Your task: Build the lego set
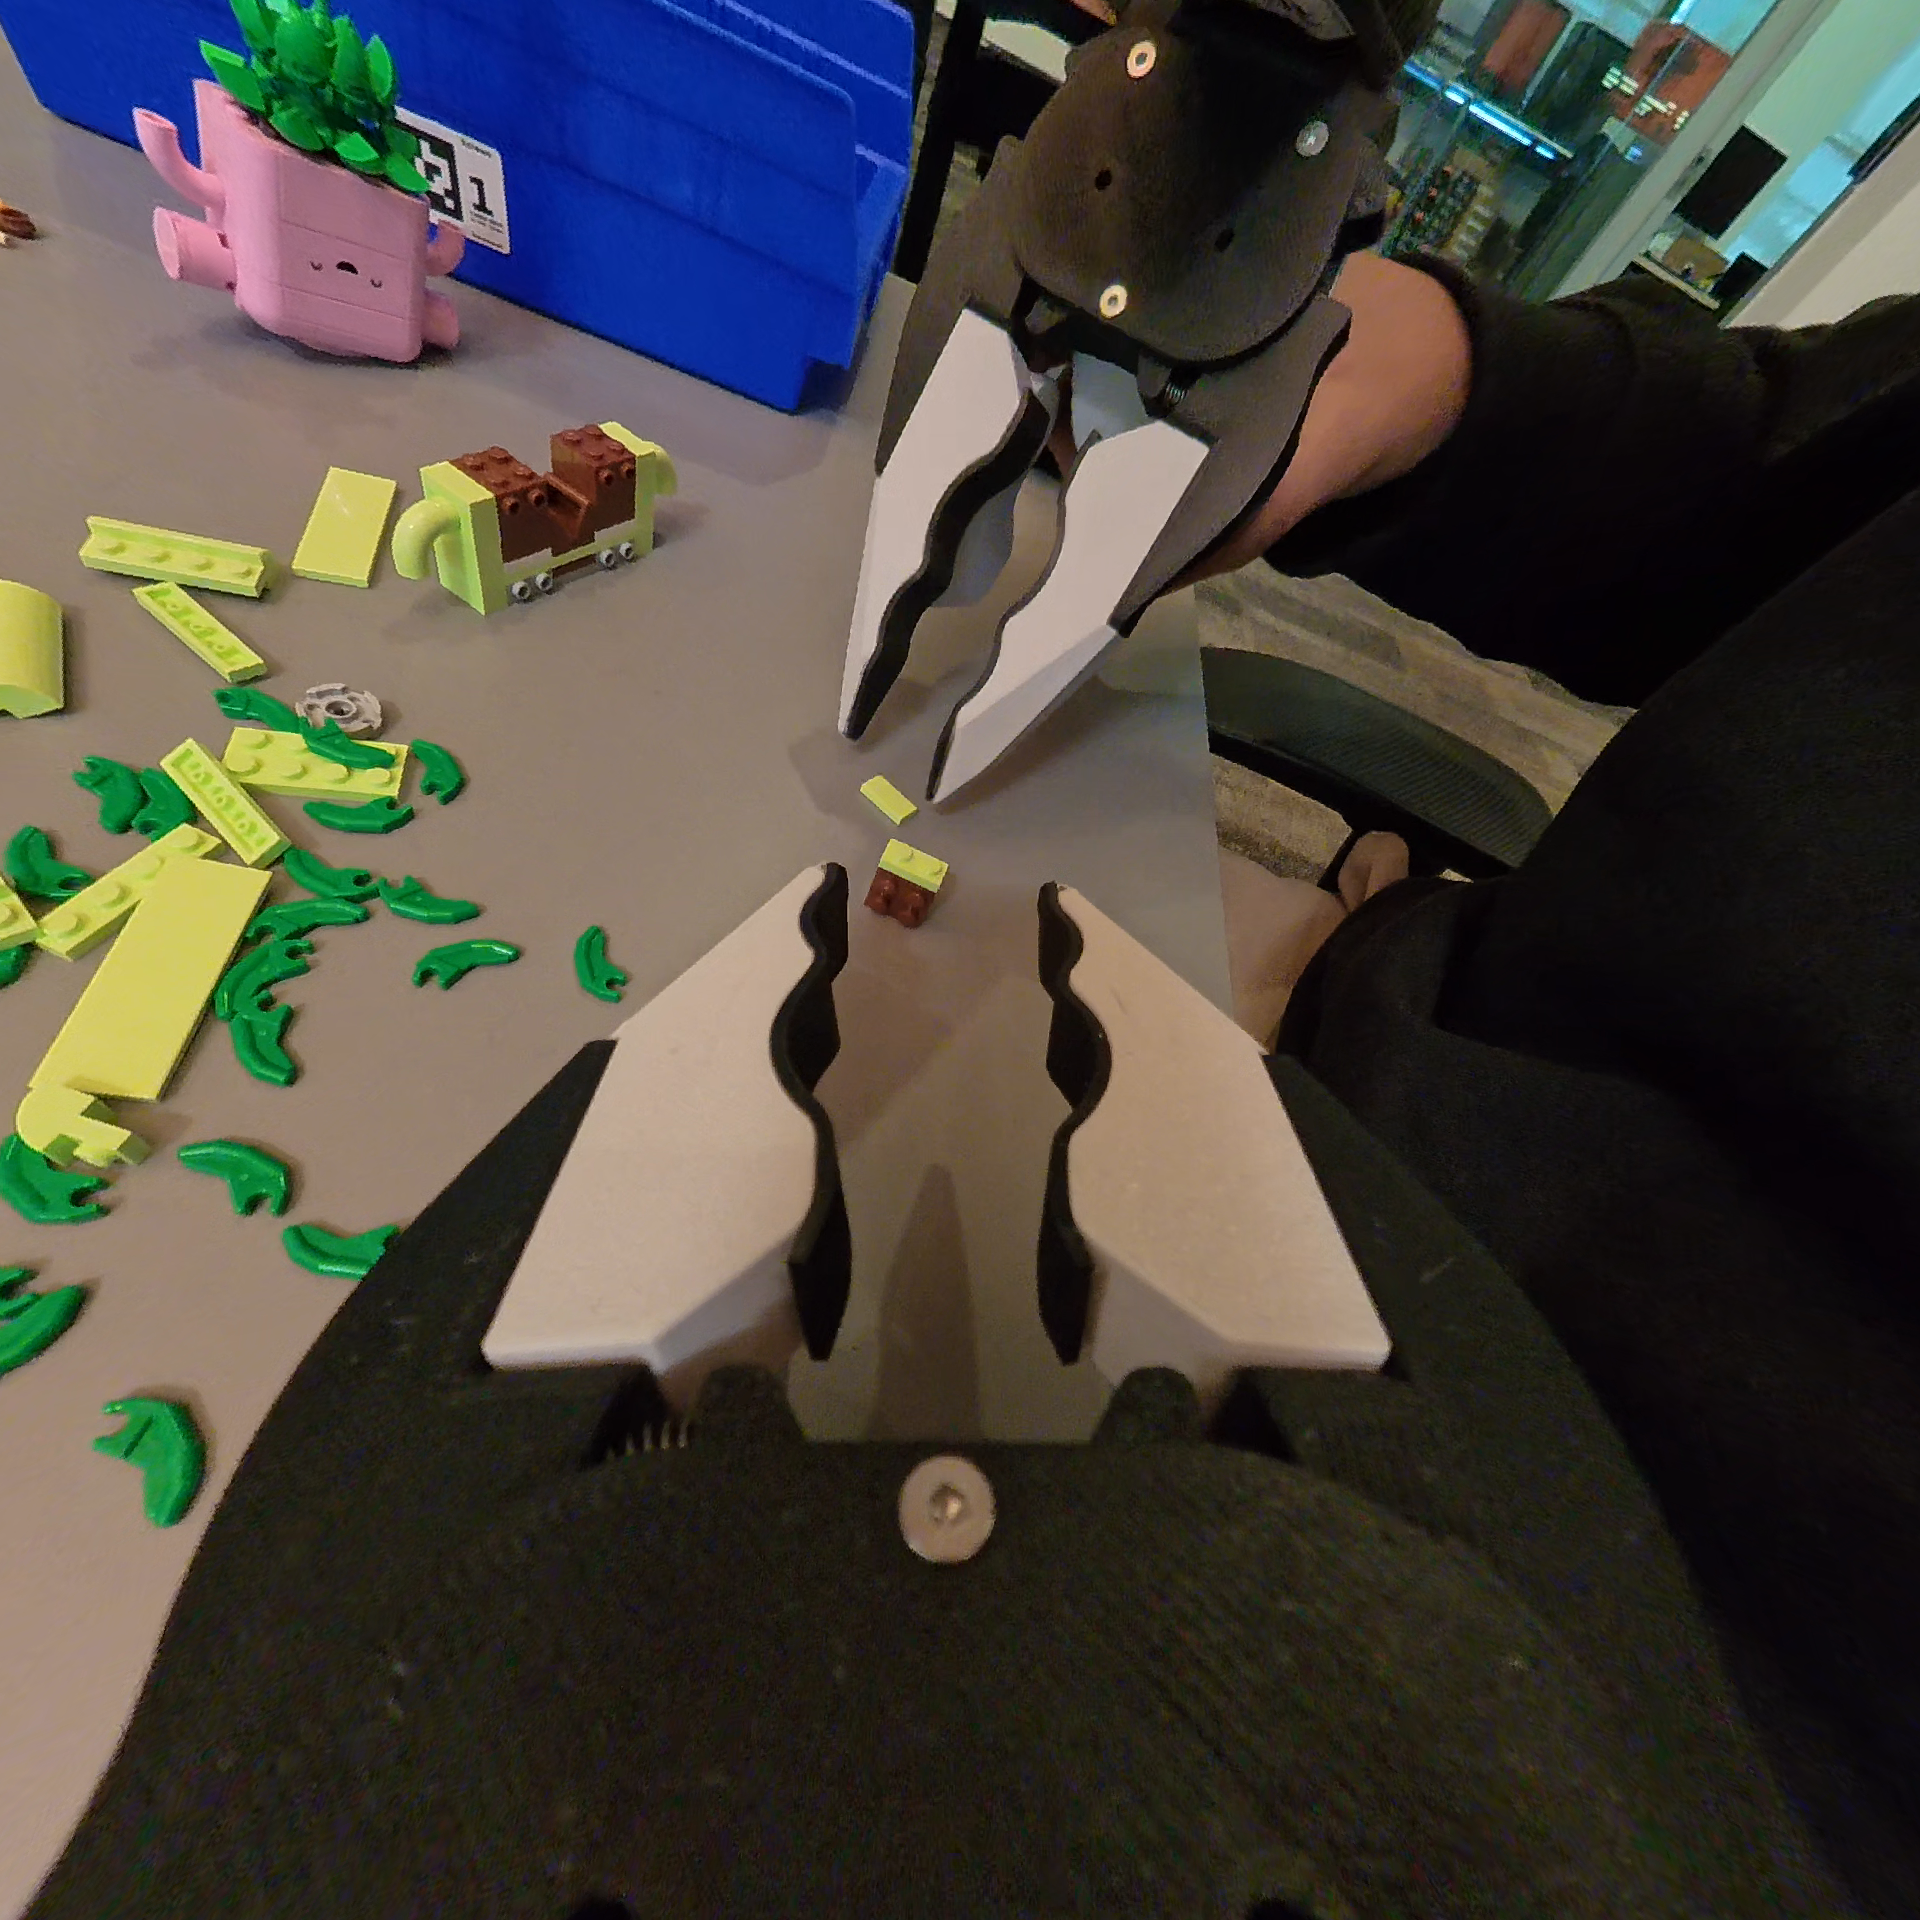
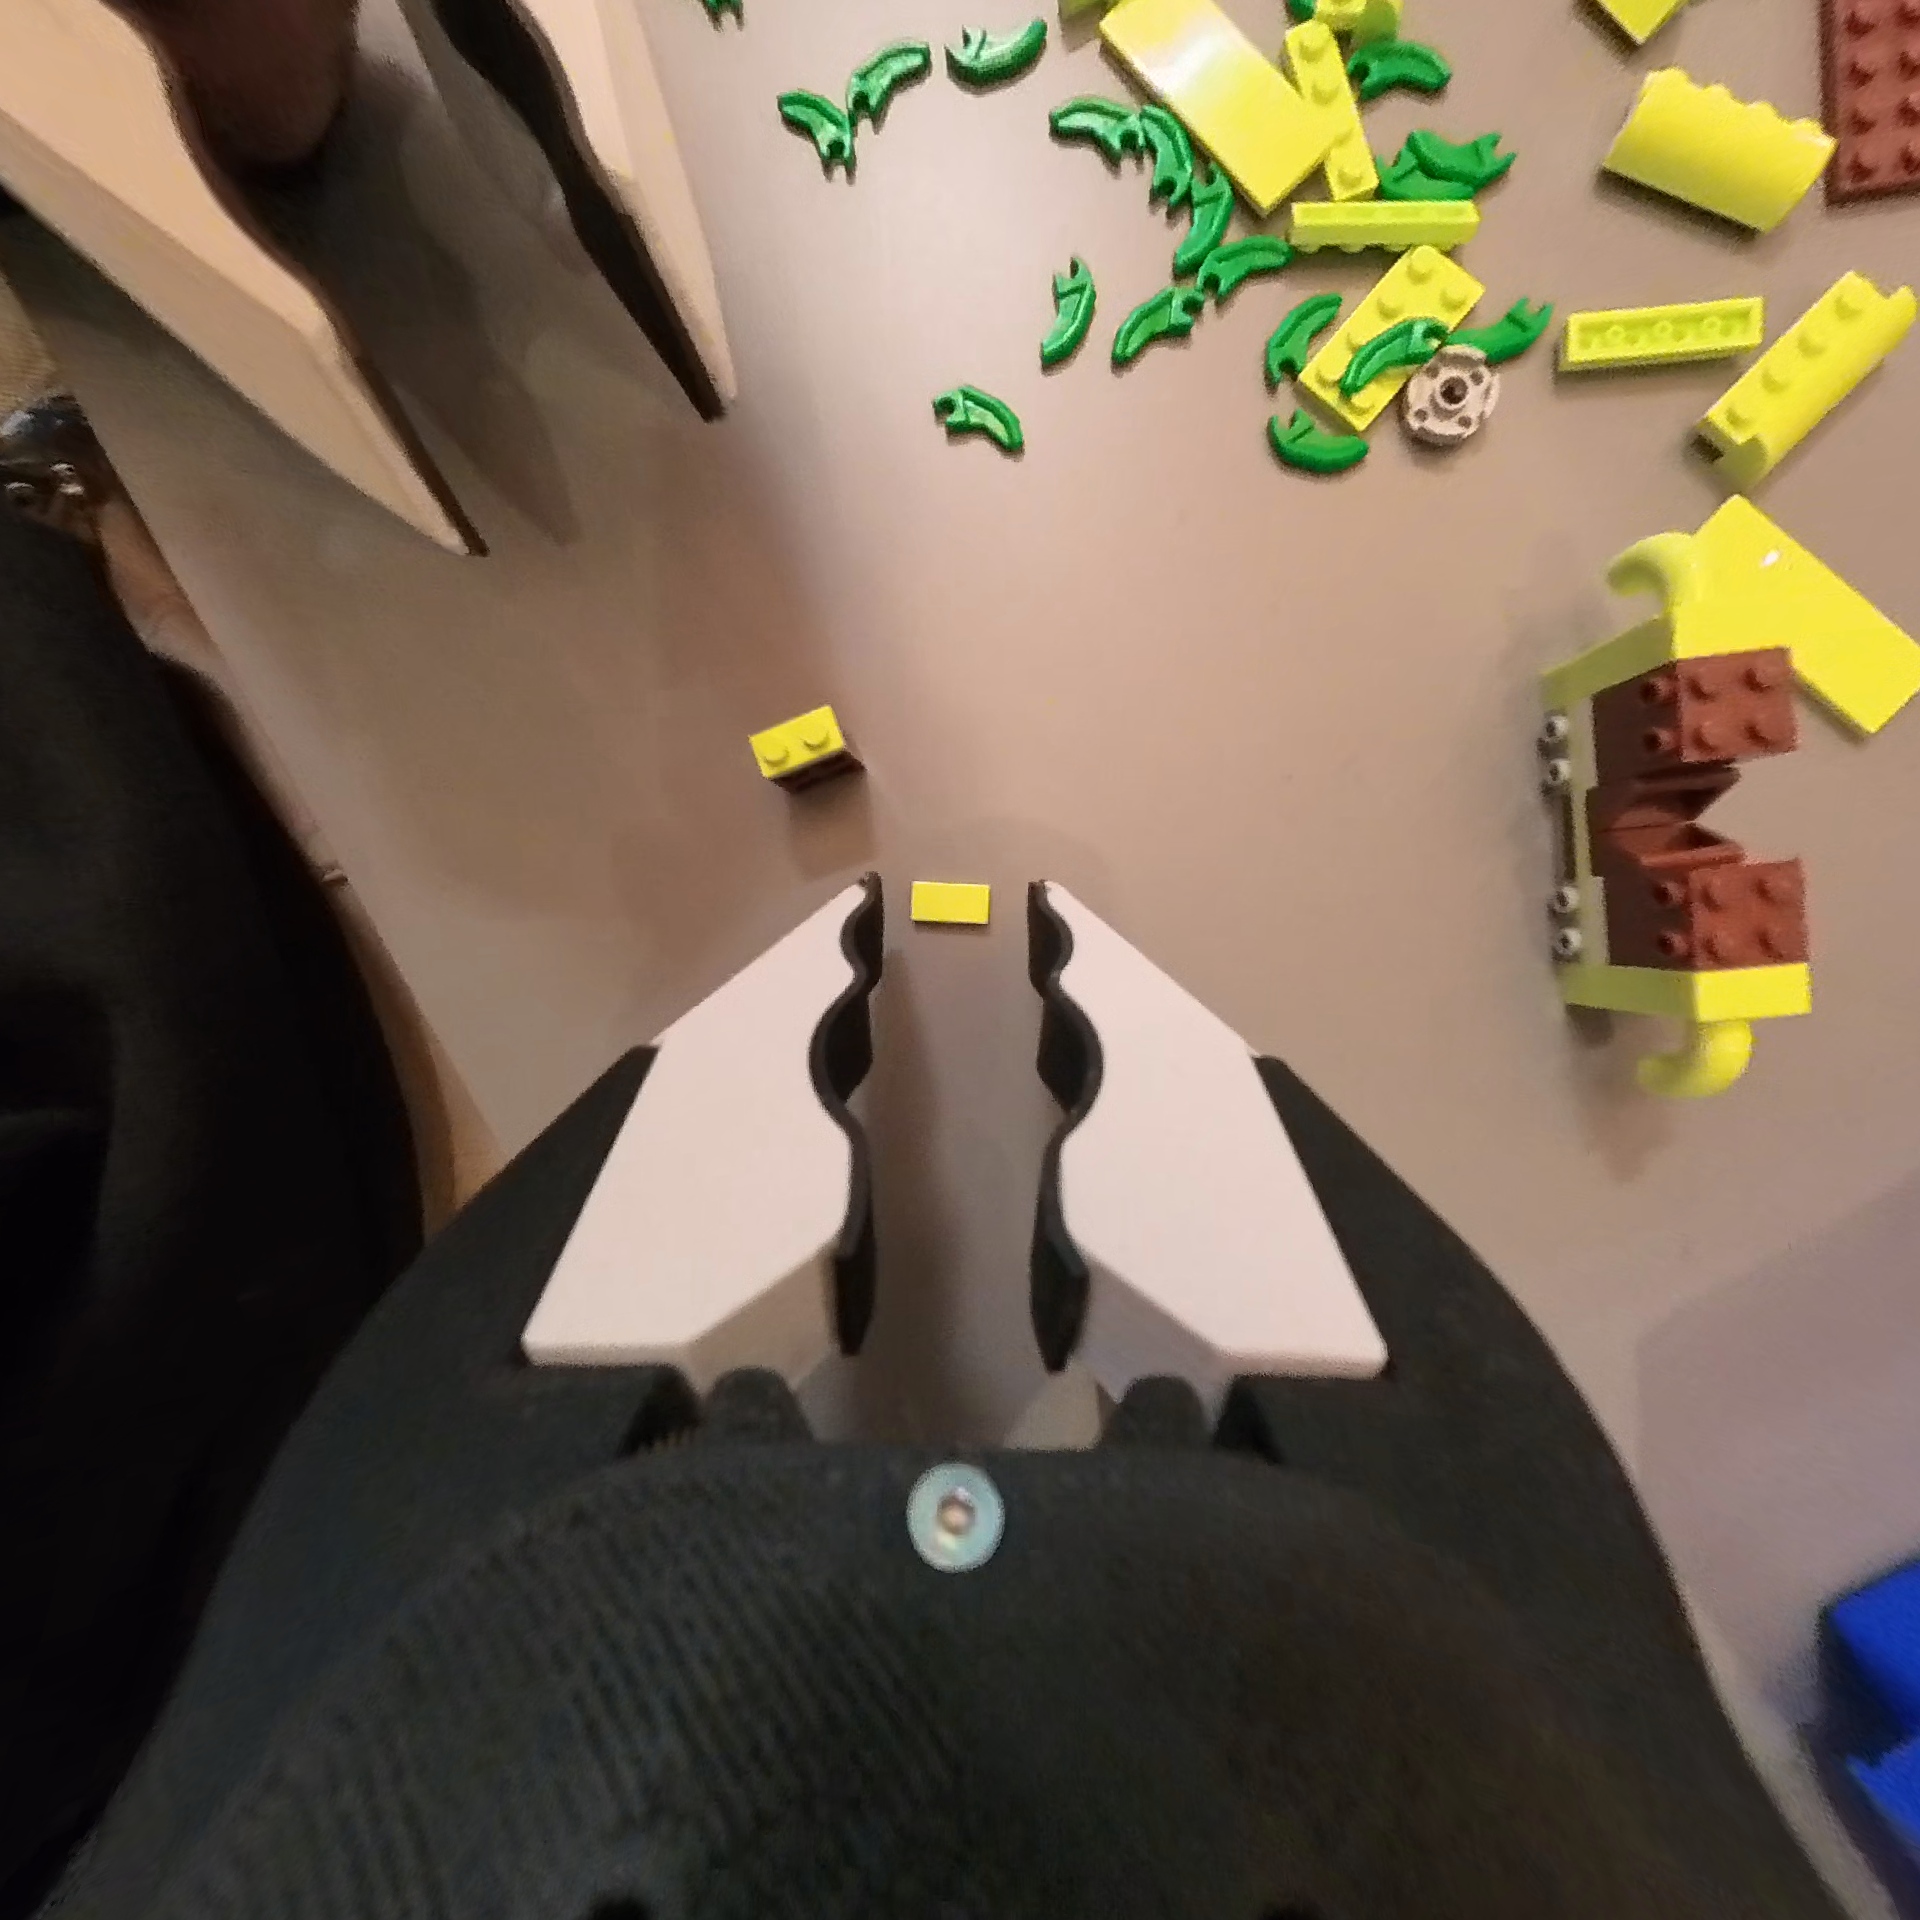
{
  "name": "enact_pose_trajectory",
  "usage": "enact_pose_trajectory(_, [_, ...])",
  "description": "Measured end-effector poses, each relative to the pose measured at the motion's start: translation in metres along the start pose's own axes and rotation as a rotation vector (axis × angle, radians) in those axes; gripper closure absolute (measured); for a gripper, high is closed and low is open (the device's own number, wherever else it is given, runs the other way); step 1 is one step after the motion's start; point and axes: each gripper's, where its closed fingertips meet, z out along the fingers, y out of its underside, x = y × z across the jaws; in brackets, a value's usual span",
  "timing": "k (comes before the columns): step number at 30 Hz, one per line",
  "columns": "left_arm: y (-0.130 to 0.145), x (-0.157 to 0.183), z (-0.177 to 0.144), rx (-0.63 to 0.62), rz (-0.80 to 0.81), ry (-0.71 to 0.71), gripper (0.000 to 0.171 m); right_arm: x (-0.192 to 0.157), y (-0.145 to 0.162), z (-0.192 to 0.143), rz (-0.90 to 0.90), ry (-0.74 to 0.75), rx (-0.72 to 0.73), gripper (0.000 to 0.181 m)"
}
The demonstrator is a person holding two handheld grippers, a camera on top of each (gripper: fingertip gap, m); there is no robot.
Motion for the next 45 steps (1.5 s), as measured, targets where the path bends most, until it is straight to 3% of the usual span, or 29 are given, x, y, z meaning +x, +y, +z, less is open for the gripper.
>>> enact_pose_trajectory(6, [-0.001,0.000,-0.001,0.012,-0.016,0.011,0.138,0.002,0.006,0.008,0.024,0.084,-0.091,0.151])
enact_pose_trajectory(11, [-0.007,-0.001,-0.006,0.062,-0.063,0.042,0.138,-0.004,0.007,0.011,0.022,0.110,-0.131,0.166])
enact_pose_trajectory(16, [-0.010,0.000,-0.010,0.093,-0.080,0.064,0.138,-0.003,0.006,0.011,0.030,0.100,-0.150,0.168])
enact_pose_trajectory(21, [-0.008,0.002,-0.009,0.079,-0.060,0.057,0.139,-0.004,-0.002,0.003,-0.075,0.119,-0.142,0.168])
enact_pose_trajectory(27, [0.014,-0.009,0.006,-0.078,-0.052,-0.112,0.150,-0.018,-0.028,-0.020,-0.279,0.051,-0.102,0.168])
enact_pose_trajectory(31, [0.027,-0.003,0.021,-0.176,-0.107,-0.082,0.144,-0.034,-0.035,-0.010,-0.276,-0.095,-0.120,0.168])
enact_pose_trajectory(38, [0.022,0.001,0.027,-0.116,-0.273,-0.018,0.146,-0.033,-0.032,0.002,-0.286,-0.117,-0.198,0.168])
enact_pose_trajectory(45, [0.024,0.006,0.032,-0.128,-0.313,0.013,0.144,-0.032,-0.027,0.006,-0.294,-0.110,-0.231,0.168])
